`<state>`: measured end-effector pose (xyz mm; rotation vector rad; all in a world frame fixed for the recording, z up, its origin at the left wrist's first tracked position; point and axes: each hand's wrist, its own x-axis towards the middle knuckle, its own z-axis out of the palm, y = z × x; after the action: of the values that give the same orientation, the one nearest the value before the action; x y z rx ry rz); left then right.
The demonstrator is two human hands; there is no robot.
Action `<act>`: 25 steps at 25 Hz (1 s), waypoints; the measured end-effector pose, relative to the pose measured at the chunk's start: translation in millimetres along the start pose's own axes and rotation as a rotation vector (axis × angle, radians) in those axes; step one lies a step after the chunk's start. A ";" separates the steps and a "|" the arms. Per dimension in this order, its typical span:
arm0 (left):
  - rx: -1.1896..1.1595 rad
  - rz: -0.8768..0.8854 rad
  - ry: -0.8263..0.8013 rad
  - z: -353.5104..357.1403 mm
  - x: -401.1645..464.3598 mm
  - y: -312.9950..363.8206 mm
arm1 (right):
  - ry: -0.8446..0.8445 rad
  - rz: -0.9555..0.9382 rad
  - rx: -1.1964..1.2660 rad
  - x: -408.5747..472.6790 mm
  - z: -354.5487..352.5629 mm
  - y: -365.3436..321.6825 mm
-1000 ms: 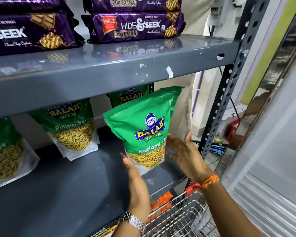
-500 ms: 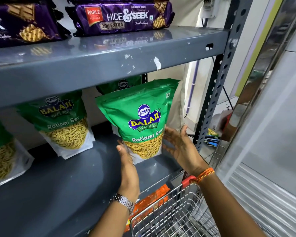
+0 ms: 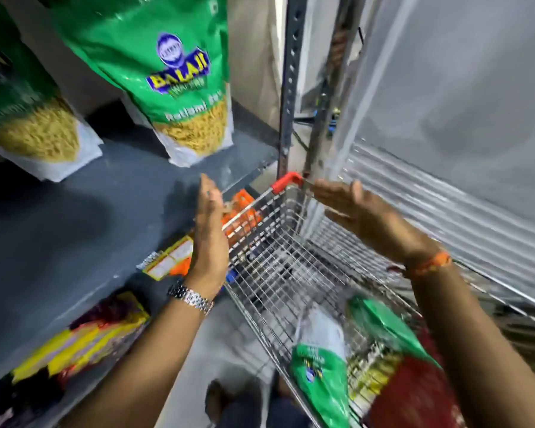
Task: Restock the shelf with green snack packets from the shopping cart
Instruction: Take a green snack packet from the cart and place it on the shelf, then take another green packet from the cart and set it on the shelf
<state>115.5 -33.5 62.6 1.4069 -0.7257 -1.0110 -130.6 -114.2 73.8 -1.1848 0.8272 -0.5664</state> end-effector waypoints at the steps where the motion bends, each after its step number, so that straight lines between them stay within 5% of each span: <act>1: 0.112 -0.061 -0.096 7.6 -13.3 -17.7 | 0.068 0.054 -0.024 -31.4 -9.8 22.9; 8: 0.579 -0.406 -0.822 82.8 -57.0 -103.4 | 0.798 0.177 -0.313 -176.5 -21.9 146.8; 11: 0.816 -0.243 -1.038 126.9 -68.6 -144.6 | 0.779 0.259 -0.591 -202.0 -30.7 175.6; 16: 0.942 -0.053 -1.092 162.5 -78.4 -159.7 | 0.540 0.403 -0.909 -202.4 -44.9 186.9; 20: 0.953 -0.030 -1.030 165.0 -81.3 -163.1 | 0.639 0.509 -1.112 -199.2 -41.1 192.9; 25: 0.923 0.046 -0.912 153.8 -59.7 -143.3 | 0.669 0.391 -1.156 -175.9 -20.3 170.3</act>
<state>-67.0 -33.0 -57.7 1.6202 -2.0805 -1.3584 -256.7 59.3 -46.1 -1.8077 2.0718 -0.0939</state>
